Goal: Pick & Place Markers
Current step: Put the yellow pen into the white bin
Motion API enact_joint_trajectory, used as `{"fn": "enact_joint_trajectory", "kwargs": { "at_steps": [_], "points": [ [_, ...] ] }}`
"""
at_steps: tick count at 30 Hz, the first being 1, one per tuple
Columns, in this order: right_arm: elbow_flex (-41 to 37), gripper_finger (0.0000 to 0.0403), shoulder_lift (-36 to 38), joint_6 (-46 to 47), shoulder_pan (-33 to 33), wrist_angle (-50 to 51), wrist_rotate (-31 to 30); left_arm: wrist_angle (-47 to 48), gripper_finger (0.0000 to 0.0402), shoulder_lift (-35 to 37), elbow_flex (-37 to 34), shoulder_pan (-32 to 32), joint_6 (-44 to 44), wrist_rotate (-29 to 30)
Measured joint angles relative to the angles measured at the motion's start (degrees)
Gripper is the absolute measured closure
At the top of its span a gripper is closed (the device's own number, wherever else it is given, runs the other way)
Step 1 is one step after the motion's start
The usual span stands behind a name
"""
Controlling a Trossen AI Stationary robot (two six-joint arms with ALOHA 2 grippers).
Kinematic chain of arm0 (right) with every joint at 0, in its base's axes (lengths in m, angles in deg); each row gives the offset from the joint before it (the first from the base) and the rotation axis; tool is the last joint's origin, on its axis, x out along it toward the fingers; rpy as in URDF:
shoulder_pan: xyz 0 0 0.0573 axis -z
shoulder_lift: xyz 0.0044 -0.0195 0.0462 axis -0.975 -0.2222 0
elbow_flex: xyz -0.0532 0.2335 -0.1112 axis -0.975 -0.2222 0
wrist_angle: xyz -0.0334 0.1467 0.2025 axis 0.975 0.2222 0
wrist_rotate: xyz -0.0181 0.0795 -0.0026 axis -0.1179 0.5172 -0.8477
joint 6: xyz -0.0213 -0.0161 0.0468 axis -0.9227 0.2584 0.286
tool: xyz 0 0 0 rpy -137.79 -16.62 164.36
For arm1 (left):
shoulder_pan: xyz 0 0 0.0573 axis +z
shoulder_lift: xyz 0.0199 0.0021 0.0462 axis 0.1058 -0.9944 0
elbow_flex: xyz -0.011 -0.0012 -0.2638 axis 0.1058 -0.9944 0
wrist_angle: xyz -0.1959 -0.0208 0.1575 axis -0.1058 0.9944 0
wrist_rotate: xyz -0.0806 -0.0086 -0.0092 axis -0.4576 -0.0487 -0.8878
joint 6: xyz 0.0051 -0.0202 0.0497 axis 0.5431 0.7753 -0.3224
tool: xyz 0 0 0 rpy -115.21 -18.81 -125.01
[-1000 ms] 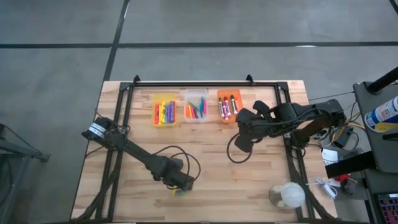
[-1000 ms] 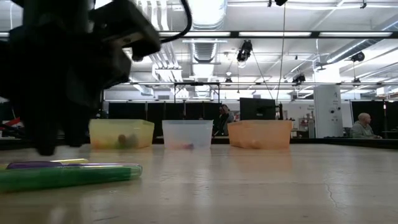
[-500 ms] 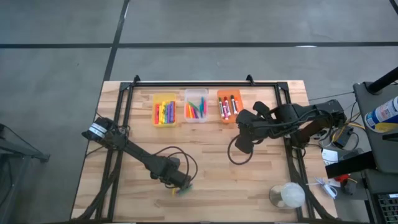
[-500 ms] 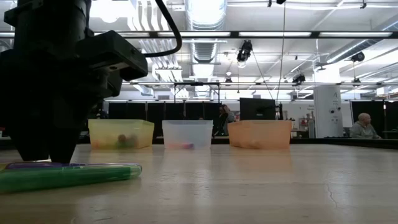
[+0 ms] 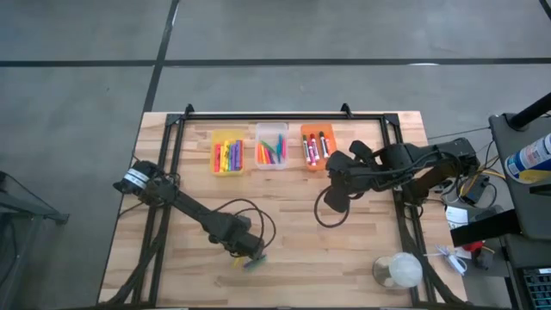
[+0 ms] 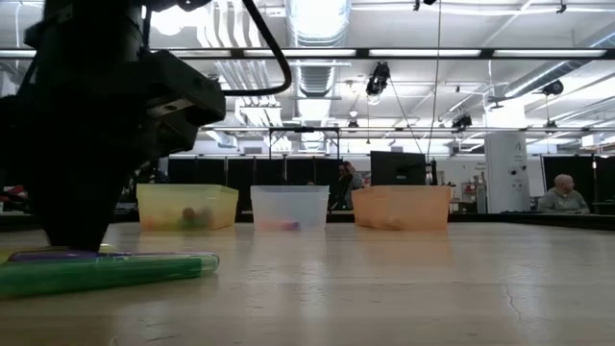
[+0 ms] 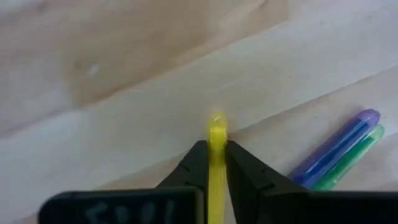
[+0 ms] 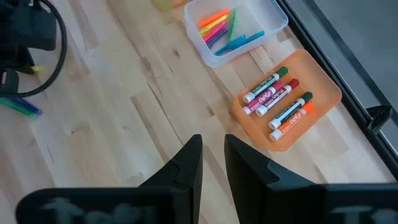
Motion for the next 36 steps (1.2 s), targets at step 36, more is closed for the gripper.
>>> {"fn": "enact_joint_trajectory", "kwargs": {
  "at_steps": [36],
  "points": [
    [0.0, 0.0342, -0.2, -1.7, 0.4, -9.2, -1.3, -7.3, 0.0371, 19.4, 4.3, 44.2, -48.6, 3.3]
  ]
}}
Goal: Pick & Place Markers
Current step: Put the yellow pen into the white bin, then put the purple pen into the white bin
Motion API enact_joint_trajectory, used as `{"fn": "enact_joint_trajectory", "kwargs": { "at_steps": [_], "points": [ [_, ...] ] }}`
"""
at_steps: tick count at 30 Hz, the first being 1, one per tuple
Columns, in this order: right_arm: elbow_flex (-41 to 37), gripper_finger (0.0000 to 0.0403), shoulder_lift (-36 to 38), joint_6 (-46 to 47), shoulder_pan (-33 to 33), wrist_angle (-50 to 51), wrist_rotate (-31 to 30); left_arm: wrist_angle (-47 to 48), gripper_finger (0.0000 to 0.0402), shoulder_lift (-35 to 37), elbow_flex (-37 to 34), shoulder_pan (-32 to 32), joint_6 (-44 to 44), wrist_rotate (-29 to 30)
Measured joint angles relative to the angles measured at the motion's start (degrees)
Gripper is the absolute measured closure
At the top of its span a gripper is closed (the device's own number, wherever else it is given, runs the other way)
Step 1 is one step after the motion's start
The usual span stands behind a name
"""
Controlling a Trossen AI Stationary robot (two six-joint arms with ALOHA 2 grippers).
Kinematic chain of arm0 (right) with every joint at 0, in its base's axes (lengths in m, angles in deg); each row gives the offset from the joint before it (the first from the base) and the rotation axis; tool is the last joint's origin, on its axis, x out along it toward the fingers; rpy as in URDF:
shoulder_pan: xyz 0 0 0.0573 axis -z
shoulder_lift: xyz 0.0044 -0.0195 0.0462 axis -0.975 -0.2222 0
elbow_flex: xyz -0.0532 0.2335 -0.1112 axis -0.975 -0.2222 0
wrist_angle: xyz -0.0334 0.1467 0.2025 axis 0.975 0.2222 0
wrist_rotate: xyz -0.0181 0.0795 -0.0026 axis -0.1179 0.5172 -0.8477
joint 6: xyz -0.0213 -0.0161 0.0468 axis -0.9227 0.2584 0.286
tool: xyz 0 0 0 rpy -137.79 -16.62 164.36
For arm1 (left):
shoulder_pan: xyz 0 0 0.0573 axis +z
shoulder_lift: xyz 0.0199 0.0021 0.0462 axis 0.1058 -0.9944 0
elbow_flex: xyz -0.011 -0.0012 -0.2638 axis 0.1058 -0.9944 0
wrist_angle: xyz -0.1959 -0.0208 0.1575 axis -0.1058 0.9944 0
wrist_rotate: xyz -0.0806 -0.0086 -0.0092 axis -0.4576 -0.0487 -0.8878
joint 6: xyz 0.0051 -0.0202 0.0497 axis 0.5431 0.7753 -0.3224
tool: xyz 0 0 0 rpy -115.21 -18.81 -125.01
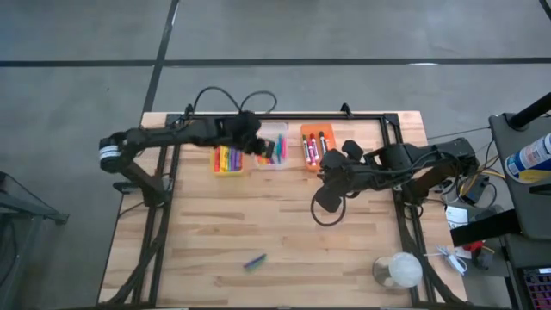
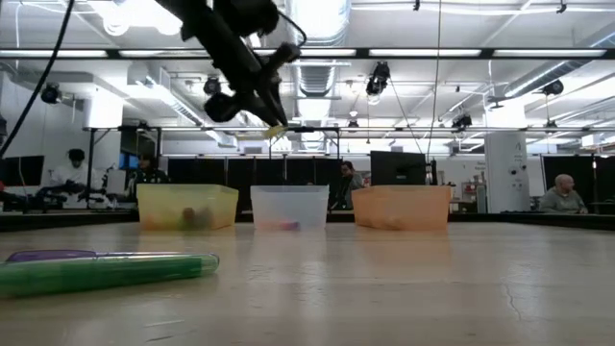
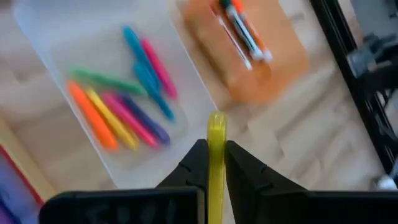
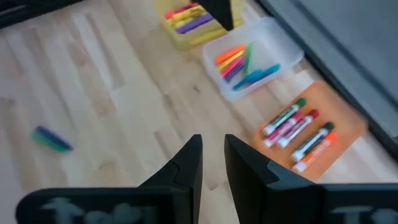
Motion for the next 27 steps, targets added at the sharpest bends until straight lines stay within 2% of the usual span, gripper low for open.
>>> {"fn": "enact_joint_trajectory", "kwargs": {
  "at_steps": [6, 9, 14, 20, 24, 27],
  "points": [
    [0.0, 0.0342, -0.8, -4.4, 1.7, 0.1, -1.8, -0.7, 0.0371, -7.0, 3.0, 8.9, -1.0, -3.3],
    [0.0, 0.0342, -0.9, -6.0, 2.9, 0.1, -1.9, -3.4, 0.0371, -11.2, 4.6, 11.4, -2.2, -7.7],
    [0.0, 0.0342, -0.8, -7.3, 6.0, 0.2, -1.9, -3.5, 0.0364, -17.8, 9.6, 12.7, -0.8, -10.8],
    [0.0, 0.0342, -0.8, -12.4, 8.8, 0.3, -1.8, 1.2, 0.0328, -24.4, 17.6, 12.7, -1.6, -11.3],
    [0.0, 0.0342, -0.8, -15.4, 9.7, 0.2, -1.8, 4.3, 0.0304, -26.5, 22.2, 12.7, -2.4, -11.4],
    [0.0, 0.0342, -0.8, -18.1, 10.0, 0.2, -1.8, 6.2, 0.0294, -26.1, 22.9, 12.8, -2.6, -13.3]
  ]
}}
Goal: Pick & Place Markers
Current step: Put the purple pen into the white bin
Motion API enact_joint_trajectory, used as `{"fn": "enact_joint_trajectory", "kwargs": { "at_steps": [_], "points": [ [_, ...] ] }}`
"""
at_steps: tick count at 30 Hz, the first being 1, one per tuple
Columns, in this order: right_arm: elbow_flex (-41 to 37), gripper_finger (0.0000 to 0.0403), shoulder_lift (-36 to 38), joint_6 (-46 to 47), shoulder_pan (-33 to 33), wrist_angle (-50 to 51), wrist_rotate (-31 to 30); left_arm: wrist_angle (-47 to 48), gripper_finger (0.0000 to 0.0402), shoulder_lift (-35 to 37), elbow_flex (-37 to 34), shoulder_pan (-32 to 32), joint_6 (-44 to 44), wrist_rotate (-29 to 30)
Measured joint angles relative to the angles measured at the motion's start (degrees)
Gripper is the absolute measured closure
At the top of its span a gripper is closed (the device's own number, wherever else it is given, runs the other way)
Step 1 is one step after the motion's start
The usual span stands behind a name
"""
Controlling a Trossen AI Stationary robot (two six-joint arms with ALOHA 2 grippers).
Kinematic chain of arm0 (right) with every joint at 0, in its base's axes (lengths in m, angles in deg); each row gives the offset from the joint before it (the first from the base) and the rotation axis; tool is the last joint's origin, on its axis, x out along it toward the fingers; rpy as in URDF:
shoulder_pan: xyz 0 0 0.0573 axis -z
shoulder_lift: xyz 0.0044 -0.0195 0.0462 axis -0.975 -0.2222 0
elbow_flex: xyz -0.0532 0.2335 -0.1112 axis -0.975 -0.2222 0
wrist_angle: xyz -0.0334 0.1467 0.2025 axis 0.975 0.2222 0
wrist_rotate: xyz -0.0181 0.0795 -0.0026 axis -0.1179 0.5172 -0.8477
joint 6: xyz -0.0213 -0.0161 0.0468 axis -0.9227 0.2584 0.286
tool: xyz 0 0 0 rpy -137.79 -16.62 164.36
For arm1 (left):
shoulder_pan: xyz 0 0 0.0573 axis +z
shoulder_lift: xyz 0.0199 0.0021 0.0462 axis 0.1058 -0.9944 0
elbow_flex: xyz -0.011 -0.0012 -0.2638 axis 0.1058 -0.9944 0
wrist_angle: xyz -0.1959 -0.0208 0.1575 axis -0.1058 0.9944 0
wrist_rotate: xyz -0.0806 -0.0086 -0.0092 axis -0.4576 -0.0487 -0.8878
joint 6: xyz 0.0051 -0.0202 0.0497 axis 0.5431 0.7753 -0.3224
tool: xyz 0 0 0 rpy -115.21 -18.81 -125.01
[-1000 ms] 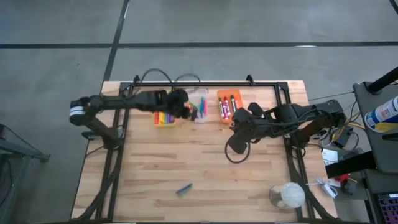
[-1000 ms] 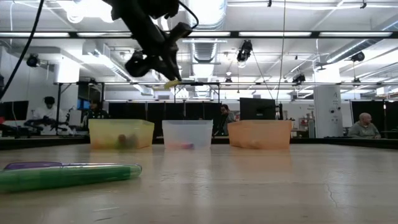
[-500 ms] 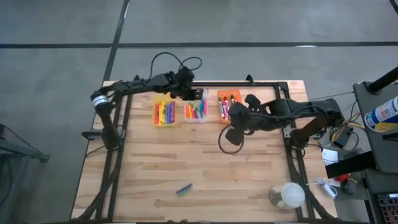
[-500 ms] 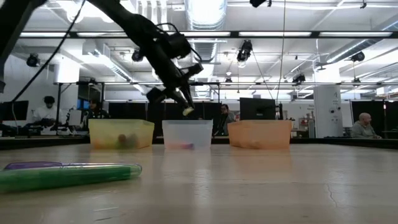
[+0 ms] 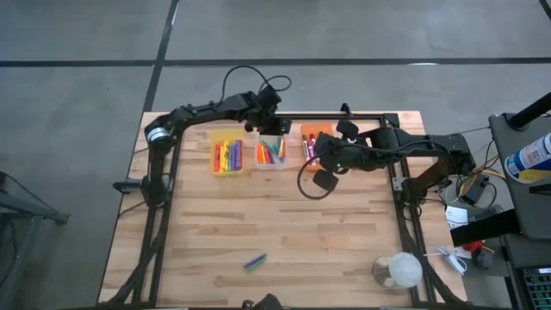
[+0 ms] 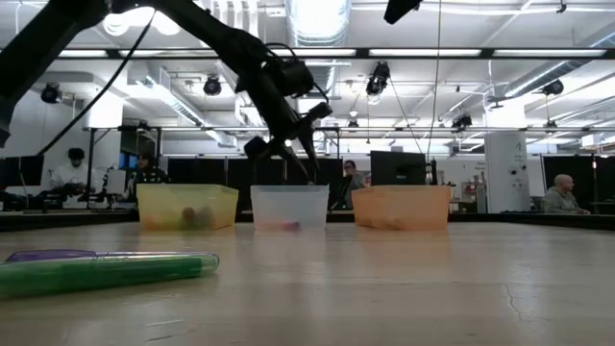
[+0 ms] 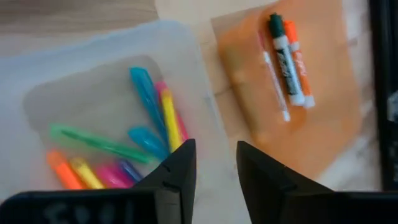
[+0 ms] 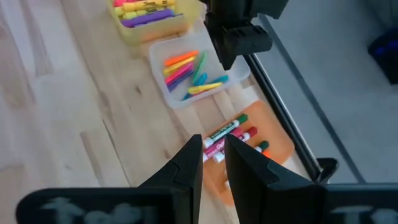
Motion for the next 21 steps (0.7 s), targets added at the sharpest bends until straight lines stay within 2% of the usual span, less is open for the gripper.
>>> {"fn": "enact_joint_trajectory", "kwargs": {
  "at_steps": [5, 11, 16, 18, 21],
  "points": [
    [0.0, 0.0342, 0.0, -3.1, 0.0, -1.2, 0.1, 6.7, 0.0292, 4.7, -0.1, -1.1, 1.8, -0.8],
    [-0.5, 0.0342, 0.0, -4.1, 0.0, -0.1, 1.9, 17.3, 0.0291, 13.4, -1.4, -5.4, 2.0, 8.7],
    [-1.3, 0.0342, 0.0, -3.3, 0.0, -6.4, 3.6, 18.7, 0.0291, 21.1, -4.1, -9.4, -1.6, 10.6],
    [-2.1, 0.0342, 0.0, -6.6, 0.0, -11.9, 9.7, 19.1, 0.0291, 24.2, -6.1, -10.9, -3.4, 10.6],
    [-4.7, 0.0342, 0.0, -13.0, 0.0, -22.2, 27.3, 21.1, 0.0291, 28.9, -10.0, -12.9, -3.8, 10.6]
  ]
}}
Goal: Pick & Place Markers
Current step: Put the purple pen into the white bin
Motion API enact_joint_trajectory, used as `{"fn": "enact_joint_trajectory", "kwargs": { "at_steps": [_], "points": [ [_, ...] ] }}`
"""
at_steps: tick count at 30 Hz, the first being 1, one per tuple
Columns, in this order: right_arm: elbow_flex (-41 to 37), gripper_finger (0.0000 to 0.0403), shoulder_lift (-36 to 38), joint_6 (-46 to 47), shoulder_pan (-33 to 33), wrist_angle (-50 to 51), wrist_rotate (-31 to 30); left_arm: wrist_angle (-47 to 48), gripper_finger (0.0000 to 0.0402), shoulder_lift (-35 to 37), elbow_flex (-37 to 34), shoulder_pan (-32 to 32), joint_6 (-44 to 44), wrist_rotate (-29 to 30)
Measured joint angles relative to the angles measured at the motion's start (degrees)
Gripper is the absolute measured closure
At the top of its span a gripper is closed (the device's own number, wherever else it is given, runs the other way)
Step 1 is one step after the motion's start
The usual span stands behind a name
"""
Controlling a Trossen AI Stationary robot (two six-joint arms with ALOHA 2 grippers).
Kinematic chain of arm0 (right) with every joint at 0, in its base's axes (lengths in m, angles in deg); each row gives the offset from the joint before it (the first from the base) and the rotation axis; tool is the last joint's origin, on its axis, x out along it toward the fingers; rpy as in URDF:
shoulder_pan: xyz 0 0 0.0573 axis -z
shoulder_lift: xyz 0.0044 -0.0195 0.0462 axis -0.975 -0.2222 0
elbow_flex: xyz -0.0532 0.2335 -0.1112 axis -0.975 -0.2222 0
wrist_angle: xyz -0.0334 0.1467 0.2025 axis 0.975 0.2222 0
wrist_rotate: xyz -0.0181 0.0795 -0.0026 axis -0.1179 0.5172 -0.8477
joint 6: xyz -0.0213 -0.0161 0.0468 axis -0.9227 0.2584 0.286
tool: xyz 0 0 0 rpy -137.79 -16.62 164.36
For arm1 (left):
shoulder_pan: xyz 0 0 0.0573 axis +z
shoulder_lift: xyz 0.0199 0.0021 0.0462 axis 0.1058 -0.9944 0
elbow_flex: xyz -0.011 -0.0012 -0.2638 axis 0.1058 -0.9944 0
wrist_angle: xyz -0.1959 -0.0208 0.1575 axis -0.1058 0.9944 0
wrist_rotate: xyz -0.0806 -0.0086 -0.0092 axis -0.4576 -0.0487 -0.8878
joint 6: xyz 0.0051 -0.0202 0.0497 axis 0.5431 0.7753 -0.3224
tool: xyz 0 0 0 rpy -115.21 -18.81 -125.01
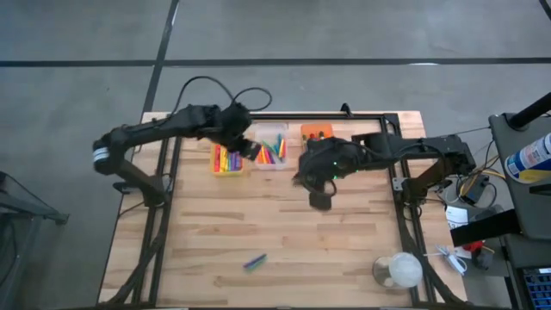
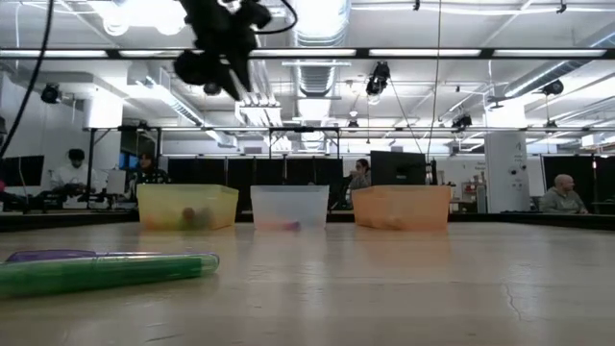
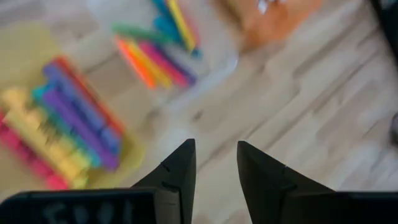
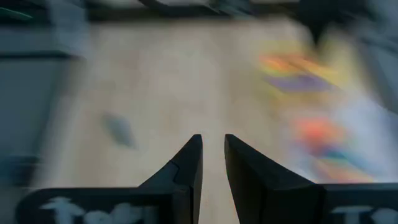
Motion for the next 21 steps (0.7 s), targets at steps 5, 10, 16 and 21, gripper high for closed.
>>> {"fn": "enact_joint_trajectory", "kwargs": {
  "at_steps": [5, 10, 16, 21],
  "points": [
    [-7.6, 0.0341, -0.9, 4.8, -0.9, -22.7, 8.9, 3.4, 0.0291, 8.3, -8.9, -3.2, -1.0, 0.0],
    [-13.9, 0.0331, -2.3, 14.3, -1.5, -29.8, 8.9, 3.2, 0.0291, 16.8, -17.9, -6.4, 3.5, -1.4],
    [-18.6, 0.0317, -3.8, 23.0, -1.5, -26.9, 8.8, -5.1, 0.0291, 22.9, -25.6, -14.8, 8.1, -2.5],
    [-21.5, 0.032, -3.7, 28.8, -1.9, -27.4, 8.9, -25.0, 0.0291, 23.7, -32.4, -22.0, 15.4, -5.5]
  ]
}}
